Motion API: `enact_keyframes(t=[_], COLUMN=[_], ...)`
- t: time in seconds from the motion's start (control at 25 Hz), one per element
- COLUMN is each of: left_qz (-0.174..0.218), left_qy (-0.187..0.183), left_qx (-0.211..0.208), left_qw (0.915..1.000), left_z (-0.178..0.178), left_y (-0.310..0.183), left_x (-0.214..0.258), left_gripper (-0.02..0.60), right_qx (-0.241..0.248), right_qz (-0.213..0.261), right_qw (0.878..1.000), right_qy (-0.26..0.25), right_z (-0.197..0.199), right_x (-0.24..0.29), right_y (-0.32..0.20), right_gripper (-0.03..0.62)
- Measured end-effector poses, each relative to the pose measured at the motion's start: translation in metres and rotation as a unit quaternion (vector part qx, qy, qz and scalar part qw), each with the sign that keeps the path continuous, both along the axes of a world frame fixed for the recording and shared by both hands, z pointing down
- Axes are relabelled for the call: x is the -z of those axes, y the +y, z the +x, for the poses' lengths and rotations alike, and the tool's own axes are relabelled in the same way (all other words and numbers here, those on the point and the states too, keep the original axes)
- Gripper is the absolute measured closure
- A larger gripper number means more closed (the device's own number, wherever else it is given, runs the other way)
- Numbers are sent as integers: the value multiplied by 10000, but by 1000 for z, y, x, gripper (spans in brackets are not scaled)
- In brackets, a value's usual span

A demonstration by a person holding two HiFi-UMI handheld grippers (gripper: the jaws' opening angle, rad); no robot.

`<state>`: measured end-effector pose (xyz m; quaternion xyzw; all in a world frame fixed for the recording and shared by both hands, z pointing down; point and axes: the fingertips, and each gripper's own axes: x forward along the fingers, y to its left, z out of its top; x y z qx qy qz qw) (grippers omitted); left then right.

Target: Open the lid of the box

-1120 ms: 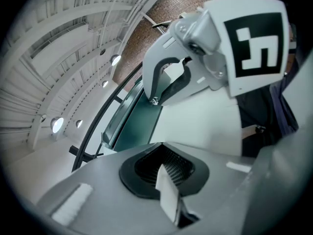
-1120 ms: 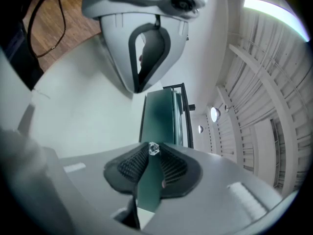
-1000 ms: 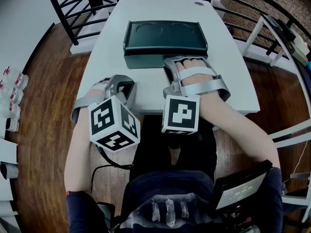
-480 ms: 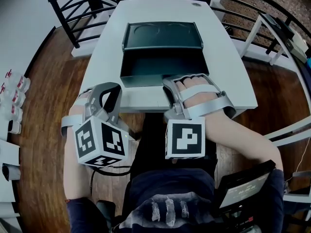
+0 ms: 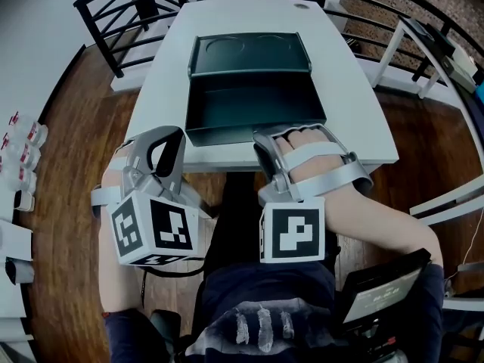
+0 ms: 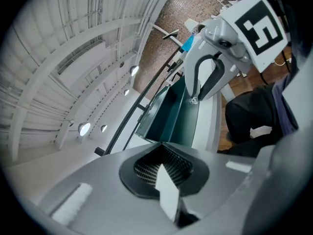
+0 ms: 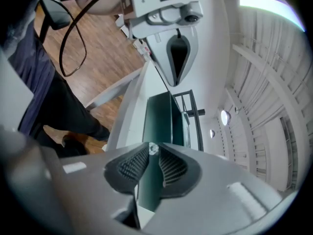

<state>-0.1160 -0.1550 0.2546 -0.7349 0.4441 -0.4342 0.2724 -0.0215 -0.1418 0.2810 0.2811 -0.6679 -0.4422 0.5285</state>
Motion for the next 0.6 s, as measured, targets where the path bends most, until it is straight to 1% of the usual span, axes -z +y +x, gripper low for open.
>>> enact_keyframes(t=[0.08, 0.16, 0.28, 0.4, 0.44, 0.6], left_qz=[41, 85, 143, 194, 213, 236], left_qy=[-11, 8, 29, -7, -18, -63], left_qx=[44, 65, 42, -1, -10, -44], left_qw=[10000, 9999, 9999, 9998, 9998, 9997], left_z=[-2, -3, -2, 0, 1, 8], left_y=[-1, -1, -1, -4, -6, -14], left_x=[3, 7, 12, 18, 21, 28], left_gripper=[563, 563, 563, 563, 563, 563], right_qx=[171, 327, 358, 124, 3, -597], right_qz=[134, 156, 289, 533, 656, 1077], right_qw=[9998, 9993, 9989, 9985, 9978, 9923], right_qy=[-13, -46, -4, -6, -3, 136], right_z=[-6, -14, -10, 9, 18, 67], right_x=[4, 9, 19, 37, 45, 70], right_y=[9, 18, 19, 3, -5, -42], right_gripper=[528, 528, 528, 532, 586, 589])
